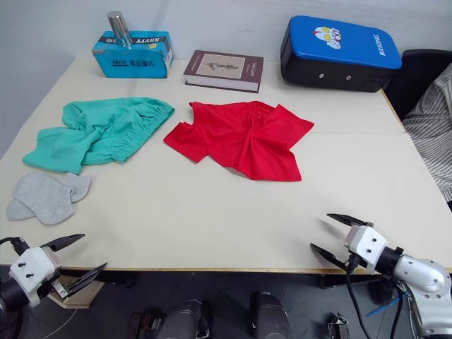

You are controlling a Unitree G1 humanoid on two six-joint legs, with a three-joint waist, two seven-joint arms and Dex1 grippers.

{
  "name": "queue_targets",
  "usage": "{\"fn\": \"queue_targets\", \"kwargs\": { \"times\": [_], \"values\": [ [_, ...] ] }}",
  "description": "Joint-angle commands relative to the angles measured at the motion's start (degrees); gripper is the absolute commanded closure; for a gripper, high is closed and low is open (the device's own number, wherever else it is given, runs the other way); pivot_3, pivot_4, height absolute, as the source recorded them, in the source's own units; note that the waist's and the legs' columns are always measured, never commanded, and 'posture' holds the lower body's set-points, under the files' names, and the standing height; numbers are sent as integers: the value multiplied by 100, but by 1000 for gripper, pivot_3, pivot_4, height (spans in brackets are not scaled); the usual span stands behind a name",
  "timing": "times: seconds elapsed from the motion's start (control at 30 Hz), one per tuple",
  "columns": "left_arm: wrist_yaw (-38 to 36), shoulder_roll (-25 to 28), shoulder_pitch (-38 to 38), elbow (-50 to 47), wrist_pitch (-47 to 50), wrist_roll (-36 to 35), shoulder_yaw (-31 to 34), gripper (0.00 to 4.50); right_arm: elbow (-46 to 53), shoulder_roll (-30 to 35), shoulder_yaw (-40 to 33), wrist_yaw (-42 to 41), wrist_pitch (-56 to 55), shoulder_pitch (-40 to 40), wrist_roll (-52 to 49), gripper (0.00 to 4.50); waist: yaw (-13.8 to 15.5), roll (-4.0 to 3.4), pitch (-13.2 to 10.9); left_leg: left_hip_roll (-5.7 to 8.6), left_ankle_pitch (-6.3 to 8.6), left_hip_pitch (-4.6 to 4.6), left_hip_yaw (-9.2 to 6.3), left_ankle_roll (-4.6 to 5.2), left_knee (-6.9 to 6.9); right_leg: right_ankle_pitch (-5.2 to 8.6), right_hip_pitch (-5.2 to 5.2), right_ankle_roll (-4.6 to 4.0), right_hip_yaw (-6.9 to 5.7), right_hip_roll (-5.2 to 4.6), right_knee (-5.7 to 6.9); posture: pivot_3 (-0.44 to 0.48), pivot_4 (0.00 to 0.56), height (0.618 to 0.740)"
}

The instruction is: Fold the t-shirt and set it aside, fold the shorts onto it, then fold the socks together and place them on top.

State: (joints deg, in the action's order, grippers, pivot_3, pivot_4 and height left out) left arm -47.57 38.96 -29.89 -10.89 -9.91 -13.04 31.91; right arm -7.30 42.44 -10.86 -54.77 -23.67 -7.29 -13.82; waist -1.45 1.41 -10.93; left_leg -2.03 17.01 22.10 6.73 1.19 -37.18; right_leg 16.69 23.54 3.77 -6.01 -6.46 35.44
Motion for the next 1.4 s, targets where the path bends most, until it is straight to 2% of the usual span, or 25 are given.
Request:
{"fn": "queue_targets", "kwargs": {
  "times": [0.03,0.2,0.37,0.47,0.67,0.73,0.83,0.93,1.03,1.13,1.17,1.23,1.37,1.4],
  "values": [
    [58,-37,-30,-169,-20,-95,73,0,-25,-32,22,21,-37,57,9,24,1,0,0,0,0,0,0,0,0,0,0,0,0,0,0,0,150,740],
    [-42,7,-10,-305,329,-390,90,0,-111,-95,93,59,-23,264,15,24,-1,1,1,0,0,-1,0,0,-3,0,-1,0,0,0,3,0,150,740],
    [-92,395,546,-592,1154,-716,-30,0,451,-180,295,151,667,634,-153,24,0,-2,2,0,-4,-1,0,-2,-9,0,0,0,1,0,14,0,150,740],
    [181,662,1306,-575,1556,-438,-382,0,825,-245,522,326,1304,1103,-82,24,4,-10,6,1,-6,-1,0,-2,-15,0,-1,0,2,-1,20,0,150,740],
    [497,818,3280,-3,2251,240,-1766,0,923,-244,1238,581,2431,2226,649,24,11,-14,7,9,-25,0,0,-33,-12,0,2,1,1,-1,26,0,150,740],
    [489,700,4090,505,2291,557,-2369,0,635,-280,1474,788,2716,2677,1050,24,7,-14,7,11,-28,9,4,-34,-13,-1,11,1,-1,1,43,0,150,740],
    [622,261,5528,1804,2080,1100,-3145,0,-75,-356,1801,1055,2755,3401,1623,24,31,-14,7,20,-36,17,12,-29,-20,-3,18,6,-17,2,50,0,150,740],
    [728,-39,6502,3027,1643,1498,-3545,0,-581,-440,1961,1085,2800,3813,1833,24,42,-13,7,21,-42,21,19,-26,-28,-7,19,13,-36,10,55,0,150,740],
    [728,-382,7604,4682,1282,1782,-3860,0,-1049,-560,2087,1057,2912,4194,1958,24,21,-13,7,18,-44,26,31,-25,-35,-7,21,15,-39,26,52,0,150,740],
    [671,-674,8321,5902,964,1999,-4078,0,-1334,-675,2124,1021,3141,4419,1955,24,-11,-12,7,18,-42,28,35,-22,-51,-9,19,27,-36,47,54,0,150,740],
    [645,-784,8522,6272,903,2077,-4151,0,-1427,-710,2122,991,3217,4488,1934,305,-16,-12,7,18,-42,26,37,-21,-53,-9,17,29,-33,46,54,0,150,740],
    [731,-1019,8897,6933,610,2206,-4229,0,-1671,-754,2133,972,3230,4636,1953,590,-4,-12,7,17,-42,26,36,-21,-58,-9,17,30,-34,48,57,0,150,740],
    [864,-1400,9449,7907,399,2445,-4333,0,-2025,-798,2152,992,3183,4840,2005,1931,35,-12,8,20,-39,27,32,-9,-80,-15,8,41,-34,41,61,0,150,740],
    [974,-1469,9520,8056,326,2533,-4376,186,-2043,-812,2140,995,3189,4858,1988,2277,48,-12,8,22,-38,26,32,-8,-80,-16,7,44,-33,39,61,0,150,740]
  ]
}}
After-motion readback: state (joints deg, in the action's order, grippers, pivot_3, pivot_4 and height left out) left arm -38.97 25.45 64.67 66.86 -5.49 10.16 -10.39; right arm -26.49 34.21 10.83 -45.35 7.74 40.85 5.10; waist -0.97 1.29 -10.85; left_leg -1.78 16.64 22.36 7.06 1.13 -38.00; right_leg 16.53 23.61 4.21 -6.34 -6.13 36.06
